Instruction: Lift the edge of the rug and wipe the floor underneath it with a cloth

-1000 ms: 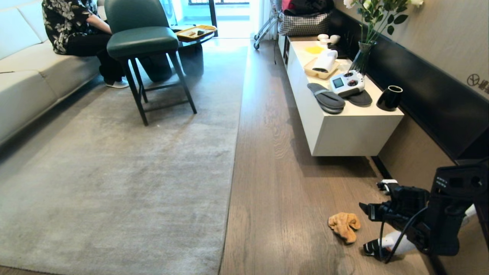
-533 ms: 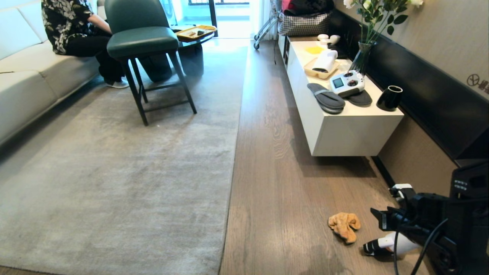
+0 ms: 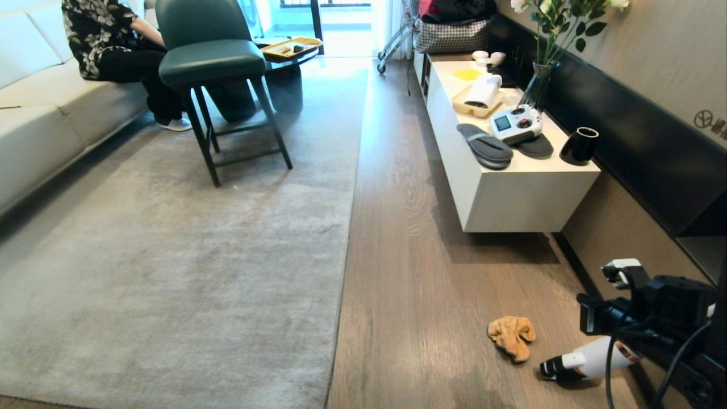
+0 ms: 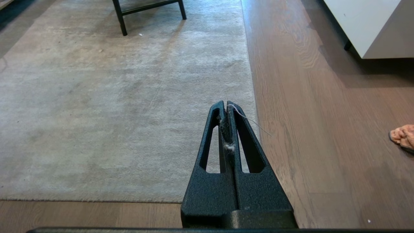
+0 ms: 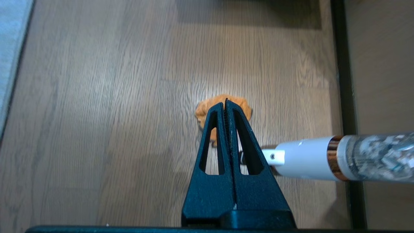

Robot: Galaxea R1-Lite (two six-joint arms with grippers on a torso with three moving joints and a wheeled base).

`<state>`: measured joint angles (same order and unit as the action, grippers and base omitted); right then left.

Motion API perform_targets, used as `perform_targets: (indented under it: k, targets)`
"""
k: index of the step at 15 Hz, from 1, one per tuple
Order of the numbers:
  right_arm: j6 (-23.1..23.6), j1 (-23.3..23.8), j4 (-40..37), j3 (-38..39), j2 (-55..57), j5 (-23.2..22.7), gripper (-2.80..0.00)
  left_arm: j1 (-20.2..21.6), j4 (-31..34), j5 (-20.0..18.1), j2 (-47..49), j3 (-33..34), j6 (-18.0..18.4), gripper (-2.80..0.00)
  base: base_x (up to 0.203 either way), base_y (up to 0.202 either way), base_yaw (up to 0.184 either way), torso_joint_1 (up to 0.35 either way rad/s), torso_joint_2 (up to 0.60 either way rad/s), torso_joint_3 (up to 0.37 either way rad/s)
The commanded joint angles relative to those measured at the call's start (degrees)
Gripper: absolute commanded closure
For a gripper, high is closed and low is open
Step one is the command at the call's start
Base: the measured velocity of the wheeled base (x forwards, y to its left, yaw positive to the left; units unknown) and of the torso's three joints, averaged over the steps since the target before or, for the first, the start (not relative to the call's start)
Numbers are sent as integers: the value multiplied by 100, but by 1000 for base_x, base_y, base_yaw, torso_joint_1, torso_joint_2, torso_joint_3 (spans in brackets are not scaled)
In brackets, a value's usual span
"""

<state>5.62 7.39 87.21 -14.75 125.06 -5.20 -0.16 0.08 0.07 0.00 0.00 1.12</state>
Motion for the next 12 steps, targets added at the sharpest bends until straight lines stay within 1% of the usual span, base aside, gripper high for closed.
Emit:
perform_targets:
  k: [1,8,12]
  targets:
    - [-12,0,244,114,-482,-7,0,-2,1,1,0,0,2,0,0,0,0,0,0,0]
    - [-27,3,244,1137,-1742,-134,0,-2,1,1,0,0,2,0,0,0,0,0,0,0]
    - [-37,7,191,1467,-2347,-139,0,-2,1,1,0,0,2,0,0,0,0,0,0,0]
